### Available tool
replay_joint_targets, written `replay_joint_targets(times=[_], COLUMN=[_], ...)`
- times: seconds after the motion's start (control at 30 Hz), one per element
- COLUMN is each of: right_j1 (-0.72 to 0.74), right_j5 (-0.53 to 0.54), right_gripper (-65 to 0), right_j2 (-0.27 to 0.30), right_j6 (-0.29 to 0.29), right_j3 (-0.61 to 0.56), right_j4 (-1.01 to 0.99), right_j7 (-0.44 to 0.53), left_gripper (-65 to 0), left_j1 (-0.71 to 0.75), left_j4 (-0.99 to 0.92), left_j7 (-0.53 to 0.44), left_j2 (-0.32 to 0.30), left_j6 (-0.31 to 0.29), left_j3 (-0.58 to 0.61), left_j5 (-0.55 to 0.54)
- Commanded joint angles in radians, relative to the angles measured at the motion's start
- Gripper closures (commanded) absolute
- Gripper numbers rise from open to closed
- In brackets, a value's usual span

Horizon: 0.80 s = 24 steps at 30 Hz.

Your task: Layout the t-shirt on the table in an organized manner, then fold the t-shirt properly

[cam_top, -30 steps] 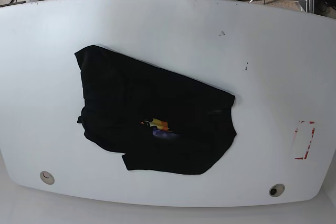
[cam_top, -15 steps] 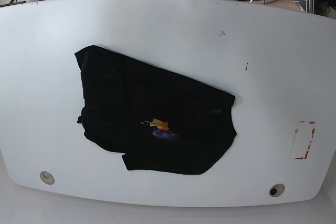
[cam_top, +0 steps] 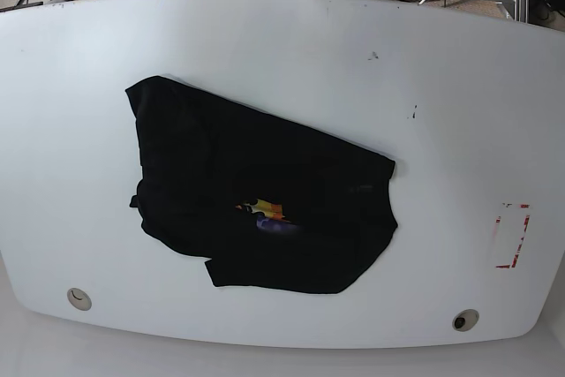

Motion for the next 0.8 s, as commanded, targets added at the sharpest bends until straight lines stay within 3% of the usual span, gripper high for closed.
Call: replay_joint_targets(times=[0.0, 0.3, 0.77], right_j1=[0.001, -0.022, -0.152], right_j5=[-0.001, -0.001, -0.001], right_gripper=[-8.4, -7.9, -7.9], right_j2=[0.001, 0.001, -0.022], right_j6=[0.005, 0.005, 0.005], right_j3=[0.001, 0.001, 0.001], right_j4=[0.003, 0.003, 0.221], right_j7=[0.011, 0.123, 0.129], left_gripper=[-11.4, -11.4, -11.4], left_j1=[0.006, 0.013, 0.158], left_j4=[0.002, 0.006, 0.261], left_j7=[0.003, 0.001, 0.001], left_j2=[-0.004, -0.004, 0.001], left_j6=[0.0, -0.002, -0.002], left_j3=[-0.001, -0.001, -0.003], left_j5=[0.001, 0.001, -0.002])
